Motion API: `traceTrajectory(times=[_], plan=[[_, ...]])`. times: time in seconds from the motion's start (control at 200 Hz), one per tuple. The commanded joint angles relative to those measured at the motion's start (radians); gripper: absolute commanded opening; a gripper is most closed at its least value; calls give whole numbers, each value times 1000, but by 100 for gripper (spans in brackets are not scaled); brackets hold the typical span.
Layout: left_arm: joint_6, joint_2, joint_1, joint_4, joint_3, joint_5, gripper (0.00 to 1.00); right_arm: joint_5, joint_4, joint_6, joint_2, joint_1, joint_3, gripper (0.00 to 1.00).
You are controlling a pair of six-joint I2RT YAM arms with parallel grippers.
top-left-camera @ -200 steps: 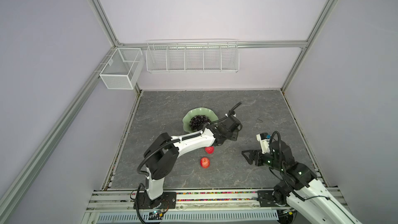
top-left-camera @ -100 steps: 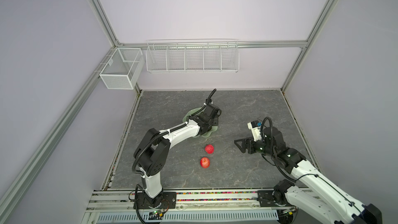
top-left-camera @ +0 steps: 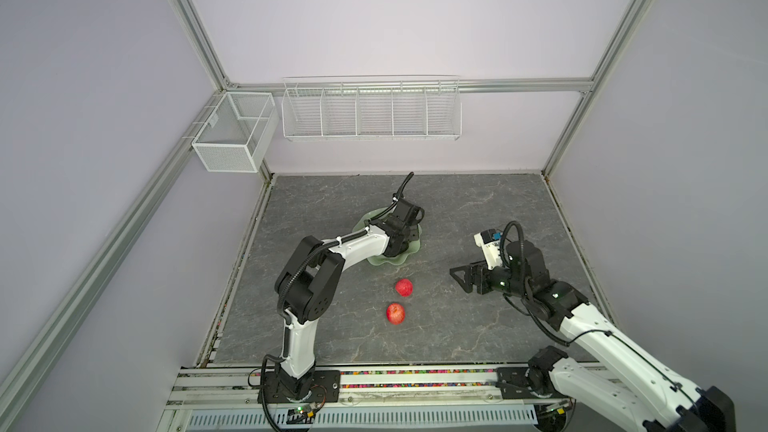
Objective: Place and organize the fake fruits in the fruit bowl
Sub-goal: 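Carry the second avocado with the left gripper and release it in the bowl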
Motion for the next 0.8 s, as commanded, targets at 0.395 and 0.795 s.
traceTrajectory(times=[0.395,0.795], plan=[[59,-238,-14,-17,-101,10,64,-13,-3,-20,-14,1,11,88],[146,-564,-141,-138,-485,196,64,-50,101,36,-14,91,-71,88]])
